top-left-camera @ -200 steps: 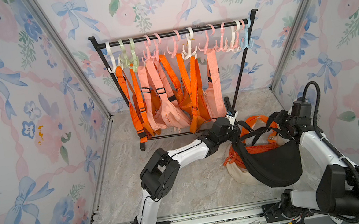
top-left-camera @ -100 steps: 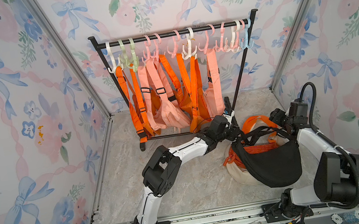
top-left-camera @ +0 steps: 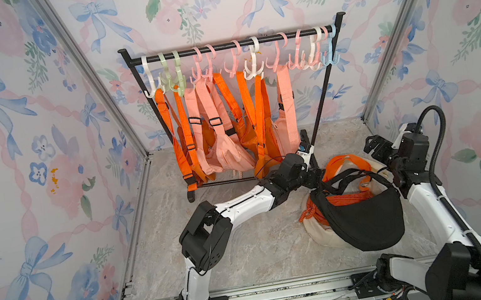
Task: Take the bag off the hook
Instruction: Place the bag inside the bag, then pick up the bag from the hook.
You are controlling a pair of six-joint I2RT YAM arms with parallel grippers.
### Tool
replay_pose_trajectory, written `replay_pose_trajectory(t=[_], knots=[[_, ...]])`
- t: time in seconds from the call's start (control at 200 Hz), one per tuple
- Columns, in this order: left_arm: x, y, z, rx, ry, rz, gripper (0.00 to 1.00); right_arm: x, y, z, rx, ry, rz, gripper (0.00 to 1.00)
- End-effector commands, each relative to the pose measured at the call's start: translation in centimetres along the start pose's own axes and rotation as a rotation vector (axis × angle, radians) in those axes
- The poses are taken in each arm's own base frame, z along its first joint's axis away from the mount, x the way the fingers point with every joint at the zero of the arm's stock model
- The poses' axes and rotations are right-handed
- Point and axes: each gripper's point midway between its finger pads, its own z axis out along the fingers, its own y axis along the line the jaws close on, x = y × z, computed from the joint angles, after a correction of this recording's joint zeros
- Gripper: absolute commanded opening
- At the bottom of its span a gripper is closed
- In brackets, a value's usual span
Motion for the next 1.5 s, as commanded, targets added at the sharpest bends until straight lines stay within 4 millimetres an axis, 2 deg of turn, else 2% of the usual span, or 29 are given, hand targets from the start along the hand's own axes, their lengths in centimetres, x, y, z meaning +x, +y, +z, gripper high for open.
replay_pose_trajectory(t=[0.0,0.12,0.3,0.415,0.535,0.755,0.885,1.03,1.185,1.24,1.29,1.36,1.495], knots=[[-3.3,-1.1,-3.5,-0.022,-0.088,0.035,0.79,-0.3,1.5,-1.7,-0.053,0.001,-0.012,1.0],[-5.2,-1.6,-6.7,-0.049,-0.144,0.049,0.78,-1.5,3.5,-4.0,-0.121,-0.033,-0.022,1.0],[-7.1,0.4,-10.4,-0.103,-0.209,0.008,0.78,-1.2,7.0,-7.3,-0.23,-0.038,-0.095,1.0],[-8.4,1.2,-11.3,-0.132,-0.22,0.019,0.79,-0.9,8.6,-9.3,-0.297,-0.063,-0.128,1.0],[-9.9,2.0,-11.2,-0.144,-0.221,0.018,0.79,-0.2,10.0,-10.9,-0.356,-0.053,-0.16,1.0],[-12.3,4.5,-9.2,-0.172,-0.235,-0.001,0.79,1.1,10.9,-13.2,-0.431,-0.043,-0.182,1.0],[-13.3,5.9,-6.4,-0.175,-0.233,-0.009,0.79,1.6,11.3,-13.8,-0.46,-0.039,-0.192,1.0],[-13.0,7.9,-2.6,-0.195,-0.198,-0.013,0.78,1.8,11.3,-14.4,-0.477,-0.069,-0.189,1.0],[-12.7,9.4,0.1,-0.217,-0.181,-0.013,0.75,2.2,10.9,-14.6,-0.48,-0.086,-0.195,1.0],[-12.4,9.8,0.7,-0.215,-0.177,-0.011,0.71,2.2,10.8,-14.5,-0.477,-0.092,-0.197,1.0],[-12.3,10.1,1.1,-0.214,-0.176,-0.014,0.63,2.2,10.8,-14.4,-0.477,-0.095,-0.195,1.0],[-12.1,10.3,1.5,-0.208,-0.171,-0.019,0.42,2.2,10.9,-14.1,-0.483,-0.099,-0.188,1.0],[-12.1,10.4,1.2,-0.202,-0.175,-0.017,0.09,2.1,11.7,-13.5,-0.501,-0.092,-0.192,1.0]])
